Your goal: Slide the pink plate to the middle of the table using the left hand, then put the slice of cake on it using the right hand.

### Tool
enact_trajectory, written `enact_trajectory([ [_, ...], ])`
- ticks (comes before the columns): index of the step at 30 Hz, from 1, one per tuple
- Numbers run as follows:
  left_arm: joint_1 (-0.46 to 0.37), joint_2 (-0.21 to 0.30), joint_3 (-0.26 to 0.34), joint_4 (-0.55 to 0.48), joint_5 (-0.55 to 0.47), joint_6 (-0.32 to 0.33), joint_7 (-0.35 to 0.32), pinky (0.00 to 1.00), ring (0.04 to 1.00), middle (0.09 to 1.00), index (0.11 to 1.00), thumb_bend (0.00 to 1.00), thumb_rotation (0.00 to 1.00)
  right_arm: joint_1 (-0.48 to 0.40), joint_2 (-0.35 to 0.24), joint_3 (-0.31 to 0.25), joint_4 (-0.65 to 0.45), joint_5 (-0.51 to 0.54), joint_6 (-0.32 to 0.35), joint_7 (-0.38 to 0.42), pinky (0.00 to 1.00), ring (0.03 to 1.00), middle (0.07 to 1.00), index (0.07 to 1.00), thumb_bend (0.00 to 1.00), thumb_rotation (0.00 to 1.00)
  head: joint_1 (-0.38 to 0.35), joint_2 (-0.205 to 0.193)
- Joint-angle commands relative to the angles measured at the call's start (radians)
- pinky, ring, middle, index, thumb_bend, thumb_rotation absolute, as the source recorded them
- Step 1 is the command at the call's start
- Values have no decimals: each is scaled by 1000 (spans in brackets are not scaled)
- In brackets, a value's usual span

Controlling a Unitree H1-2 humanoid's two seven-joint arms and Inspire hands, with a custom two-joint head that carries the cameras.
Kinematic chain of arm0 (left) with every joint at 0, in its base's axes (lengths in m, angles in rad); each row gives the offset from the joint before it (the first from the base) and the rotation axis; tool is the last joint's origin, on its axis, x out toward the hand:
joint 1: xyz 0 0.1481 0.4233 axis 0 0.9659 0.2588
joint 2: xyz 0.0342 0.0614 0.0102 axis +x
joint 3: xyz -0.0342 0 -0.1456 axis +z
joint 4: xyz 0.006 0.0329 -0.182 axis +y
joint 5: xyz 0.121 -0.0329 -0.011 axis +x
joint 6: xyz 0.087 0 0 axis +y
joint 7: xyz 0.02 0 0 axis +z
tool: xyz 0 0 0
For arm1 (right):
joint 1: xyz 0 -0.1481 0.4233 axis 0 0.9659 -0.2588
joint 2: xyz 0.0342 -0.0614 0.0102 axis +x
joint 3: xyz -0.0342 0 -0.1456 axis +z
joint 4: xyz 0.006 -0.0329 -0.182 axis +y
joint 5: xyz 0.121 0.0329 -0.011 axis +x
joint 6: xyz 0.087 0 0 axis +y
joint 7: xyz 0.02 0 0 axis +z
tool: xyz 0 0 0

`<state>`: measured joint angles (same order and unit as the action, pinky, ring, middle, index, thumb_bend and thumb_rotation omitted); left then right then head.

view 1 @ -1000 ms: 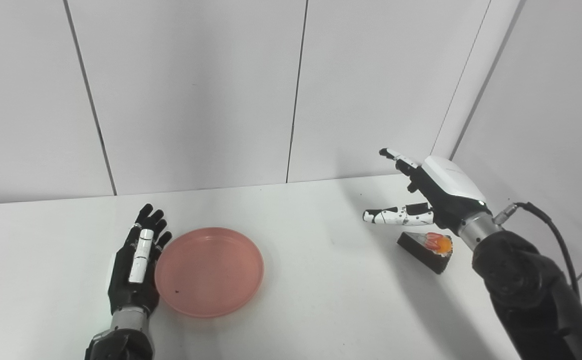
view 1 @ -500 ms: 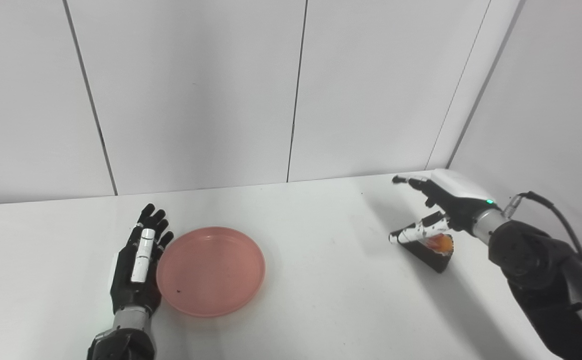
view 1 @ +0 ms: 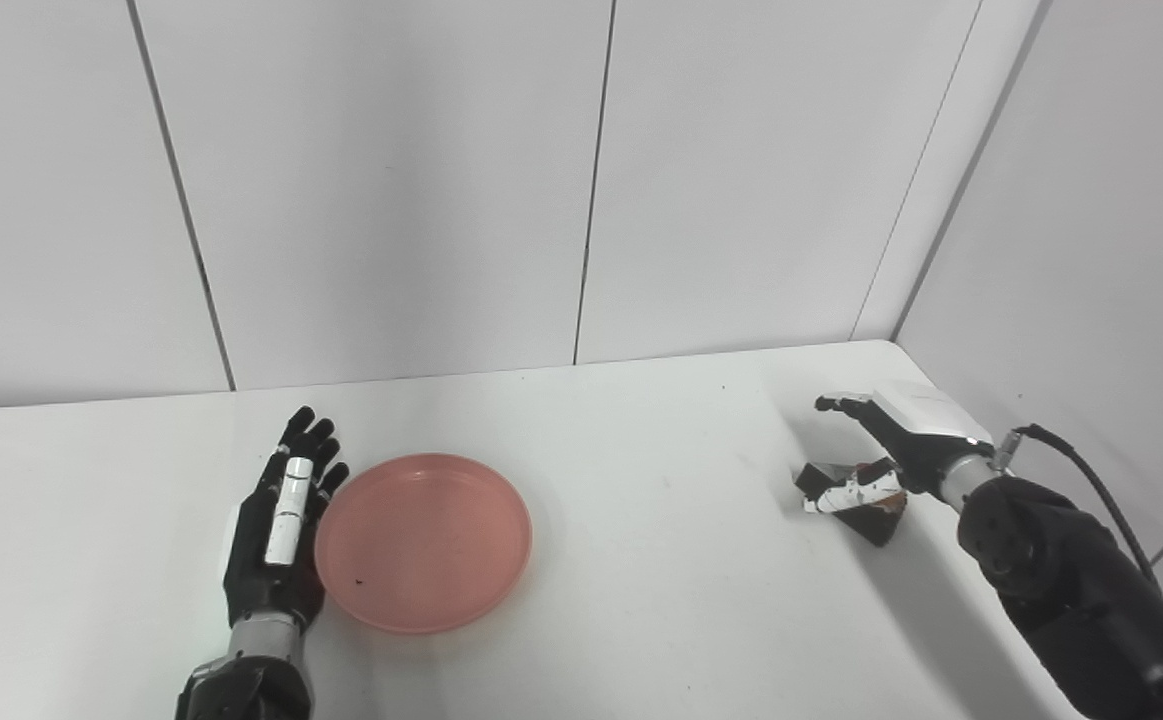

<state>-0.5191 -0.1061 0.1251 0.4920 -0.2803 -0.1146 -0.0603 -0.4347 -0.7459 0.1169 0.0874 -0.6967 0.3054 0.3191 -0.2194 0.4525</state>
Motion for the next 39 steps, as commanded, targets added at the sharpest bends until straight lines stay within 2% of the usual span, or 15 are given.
enact_trajectory([
  [1, 17, -2, 1, 28, -1, 35, 6, 924, 939, 904, 860, 753, 649, -28, -27, -12, -10, -22, -54, -71, 701, 838, 858, 835, 965, 402, 2, 2],
  [4, 19, -2, -2, 26, 6, 37, 9, 922, 941, 908, 870, 761, 654, -23, -23, -25, 6, -17, -87, -126, 775, 862, 866, 834, 943, 374, 5, 1],
  [8, 19, -2, -4, 26, 10, 38, 11, 914, 940, 909, 871, 762, 662, -14, -17, -42, 42, 8, -162, -207, 798, 865, 850, 814, 949, 338, 5, 0],
  [12, 16, -1, -3, 38, 7, 32, 7, 911, 937, 908, 872, 754, 666, -9, -19, -38, 46, 10, -179, -210, 818, 874, 854, 809, 944, 347, 6, 1],
  [16, 18, -1, -2, 35, 4, 37, 7, 915, 938, 906, 869, 758, 657, -10, -19, -28, 77, 7, -194, -216, 765, 850, 838, 797, 954, 374, 8, 3],
  [24, 21, 0, -3, 26, 1, 47, 3, 913, 938, 904, 865, 765, 657, -29, -30, -18, 184, 28, -242, -217, 770, 853, 839, 803, 978, 463, 9, 6],
  [28, 20, -2, -5, 26, 4, 52, 6, 910, 942, 909, 865, 766, 659, -39, -40, -9, 204, 46, -227, -169, 772, 880, 867, 829, 989, 509, 12, 5],
  [33, 18, -3, -5, 33, 3, 51, 6, 908, 941, 912, 869, 775, 655, -71, -51, 16, 256, 41, -190, -101, 739, 869, 878, 839, 1000, 593, 15, 6],
  [39, 18, -6, -7, 29, 3, 55, 7, 916, 944, 917, 868, 777, 659, -111, -39, 50, 315, 9, -144, -71, 742, 867, 885, 834, 1000, 603, 24, 9],
])
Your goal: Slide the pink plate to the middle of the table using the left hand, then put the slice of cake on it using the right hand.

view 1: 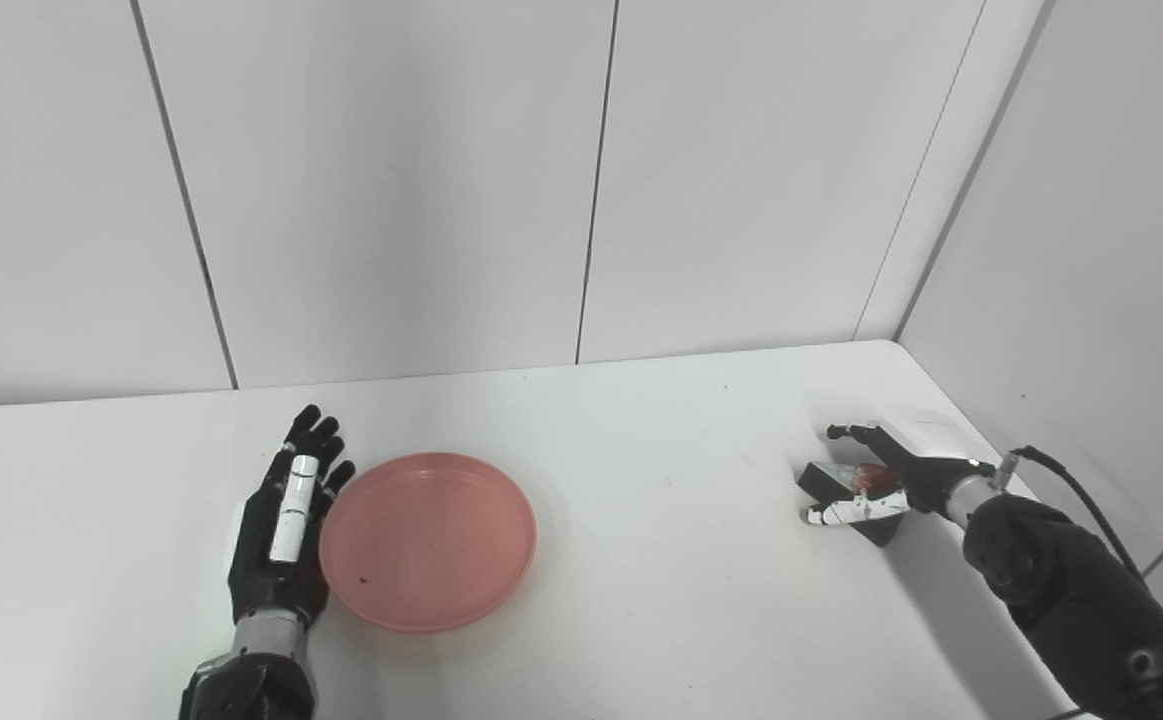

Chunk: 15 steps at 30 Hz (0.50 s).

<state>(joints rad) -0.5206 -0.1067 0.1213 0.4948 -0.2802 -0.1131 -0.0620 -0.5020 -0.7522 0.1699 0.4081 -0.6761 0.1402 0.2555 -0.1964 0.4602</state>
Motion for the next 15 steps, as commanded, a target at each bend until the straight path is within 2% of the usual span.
enact_trajectory([
  [1, 19, -5, -3, 26, 3, 53, 8, 918, 945, 919, 869, 777, 659, -46, -32, -1, -3, -14, 23, -7, 747, 873, 887, 835, 1000, 598, 1, 1],
  [9, 16, -5, -3, 34, 1, 54, 5, 920, 950, 925, 872, 772, 660, -50, -7, 11, 48, -8, -6, -48, 761, 890, 885, 825, 1000, 557, 4, 2],
  [13, 18, -6, -3, 29, -1, 58, 6, 922, 946, 920, 862, 772, 653, -31, 2, 1, 48, 1, -36, -112, 740, 874, 864, 802, 1000, 536, 6, 2],
  [15, 19, -6, -4, 25, 0, 61, 6, 920, 949, 927, 868, 767, 658, -19, 9, -7, 45, 5, -52, -160, 652, 779, 808, 767, 1000, 522, 6, 2],
])
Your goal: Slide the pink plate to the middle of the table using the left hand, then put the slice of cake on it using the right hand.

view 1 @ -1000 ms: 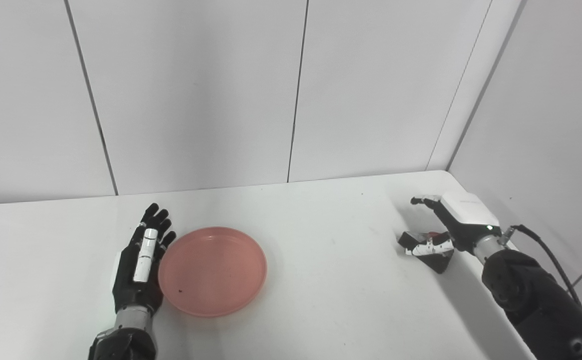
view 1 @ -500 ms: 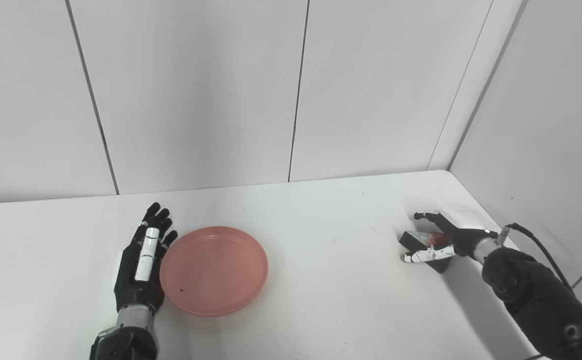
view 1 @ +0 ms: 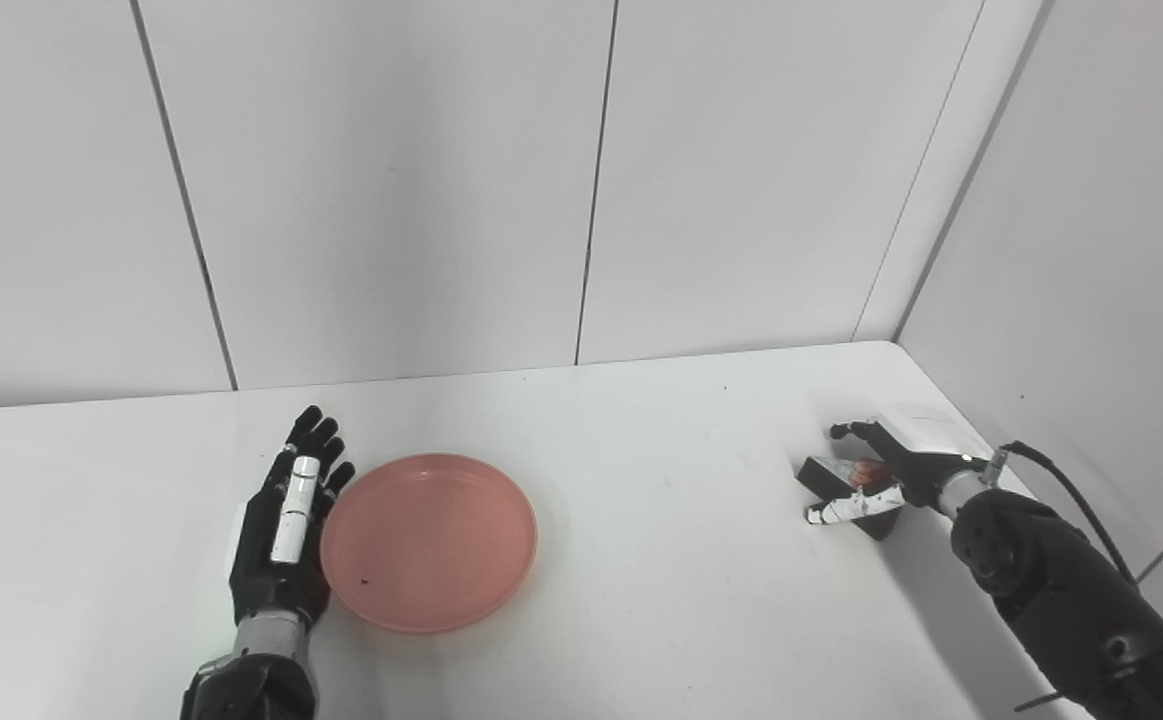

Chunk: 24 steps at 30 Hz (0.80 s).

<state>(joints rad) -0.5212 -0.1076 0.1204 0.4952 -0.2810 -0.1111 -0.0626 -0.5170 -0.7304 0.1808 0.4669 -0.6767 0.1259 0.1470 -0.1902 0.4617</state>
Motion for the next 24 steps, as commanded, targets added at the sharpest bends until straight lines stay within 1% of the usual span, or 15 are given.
enact_trajectory([
  [1, 20, -5, -3, 23, 0, 61, 7, 919, 948, 927, 865, 768, 656, 2, -9, -22, -16, 7, -44, -75, 575, 699, 770, 749, 1000, 517, 0, 1],
  [2, 20, -6, -3, 21, 0, 62, 8, 917, 947, 925, 864, 772, 653, 5, -7, -23, -17, 9, -48, -89, 487, 605, 718, 725, 988, 510, 0, 1],
  [3, 19, -5, -2, 25, -1, 62, 7, 918, 947, 925, 865, 777, 652, 13, -4, -29, -18, 18, -71, -113, 458, 571, 697, 717, 977, 514, -1, 1],
  [5, 20, -4, -2, 25, -2, 62, 5, 916, 945, 923, 869, 783, 650, 28, -1, -36, -22, 35, -100, -143, 419, 512, 619, 667, 943, 465, 0, 1],
  [6, 20, -3, -2, 25, -2, 61, 4, 915, 944, 921, 866, 780, 649, 34, 1, -39, -27, 44, -104, -149, 400, 475, 571, 640, 920, 430, 0, 3],
  [7, 21, -3, -2, 24, -3, 62, 3, 915, 943, 920, 864, 780, 649, 39, 3, -42, -31, 55, -104, -147, 383, 450, 545, 624, 909, 407, 0, 3],
  [8, 21, -2, -2, 23, -4, 63, 2, 911, 941, 918, 861, 781, 647, 43, 3, -44, -34, 63, -107, -147, 316, 374, 469, 594, 888, 363, 0, 5],
  [9, 22, -2, -2, 22, -5, 64, 1, 910, 940, 917, 860, 783, 646, 46, 3, -45, -36, 68, -110, -148, 271, 325, 418, 573, 876, 342, 0, 5],
  [10, 22, -2, -3, 23, -3, 64, 3, 909, 939, 916, 859, 784, 645, 50, 3, -43, -43, 69, -103, -141, 248, 299, 391, 563, 870, 330, 0, 6],
  [11, 21, -1, -3, 24, -2, 64, 4, 898, 932, 907, 854, 789, 646, 53, 2, -41, -48, 69, -96, -137, 194, 246, 336, 515, 666, 231, 0, 6],
  [12, 22, -1, -4, 24, 0, 65, 5, 892, 929, 903, 852, 792, 646, 56, 1, -39, -55, 73, -83, -123, 178, 232, 319, 495, 582, 190, 0, 7],
  [13, 22, -1, -4, 24, 1, 65, 6, 887, 927, 900, 851, 795, 646, 58, 1, -38, -60, 76, -73, -113, 186, 241, 325, 485, 548, 174, 0, 7],
  [18, 25, -1, -4, 18, -4, 72, 4, 891, 931, 900, 849, 780, 639, 65, 0, -36, -72, 80, -54, -90, 176, 230, 313, 476, 526, 162, 0, 9],
  [24, 25, 0, -4, 19, -4, 75, 4, 895, 930, 901, 837, 776, 632, 63, 2, -37, -58, 84, -50, -90, 193, 250, 334, 477, 524, 164, -1, 11],
])
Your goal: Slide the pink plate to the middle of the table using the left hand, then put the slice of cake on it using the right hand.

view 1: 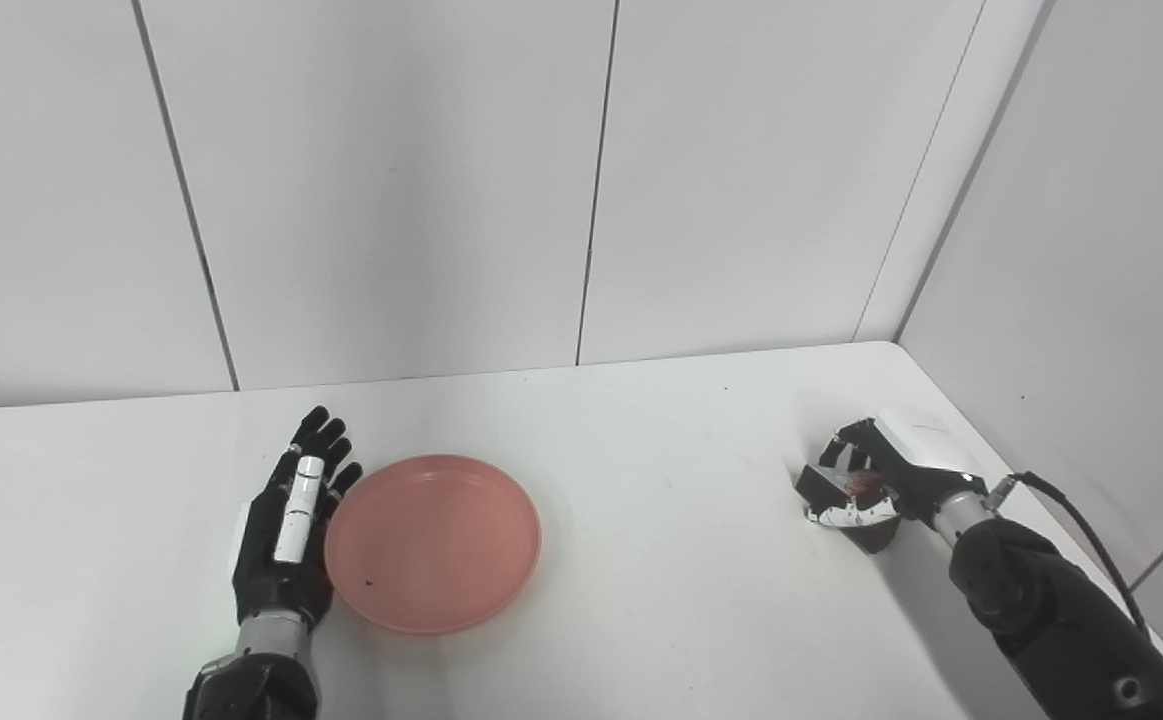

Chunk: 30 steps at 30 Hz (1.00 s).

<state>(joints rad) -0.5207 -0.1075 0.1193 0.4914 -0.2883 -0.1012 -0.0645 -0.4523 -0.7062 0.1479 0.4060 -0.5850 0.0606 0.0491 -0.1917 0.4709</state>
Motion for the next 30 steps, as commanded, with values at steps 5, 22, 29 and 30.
enact_trajectory([
  [5, 25, -2, -6, 19, 6, 71, 9, 884, 927, 896, 840, 774, 641, -6, -24, -4, 11, -7, -1, -6, 187, 242, 324, 476, 524, 164, 4, 1],
  [22, 15, -5, -5, 42, 0, 59, 0, 887, 929, 897, 842, 776, 642, -70, -44, -54, -243, 11, -32, 18, 153, 206, 287, 476, 523, 164, 12, -6],
  [29, 10, -13, -5, 61, 5, 48, 2, 884, 924, 887, 839, 792, 647, -113, -9, -40, -484, -54, 74, 148, 118, 180, 267, 479, 527, 153, 34, -7],
  [30, 9, -17, -4, 63, 5, 48, 4, 889, 924, 886, 837, 796, 640, -129, 3, -33, -504, -54, 72, 166, 131, 195, 286, 481, 526, 153, 43, -7],
])
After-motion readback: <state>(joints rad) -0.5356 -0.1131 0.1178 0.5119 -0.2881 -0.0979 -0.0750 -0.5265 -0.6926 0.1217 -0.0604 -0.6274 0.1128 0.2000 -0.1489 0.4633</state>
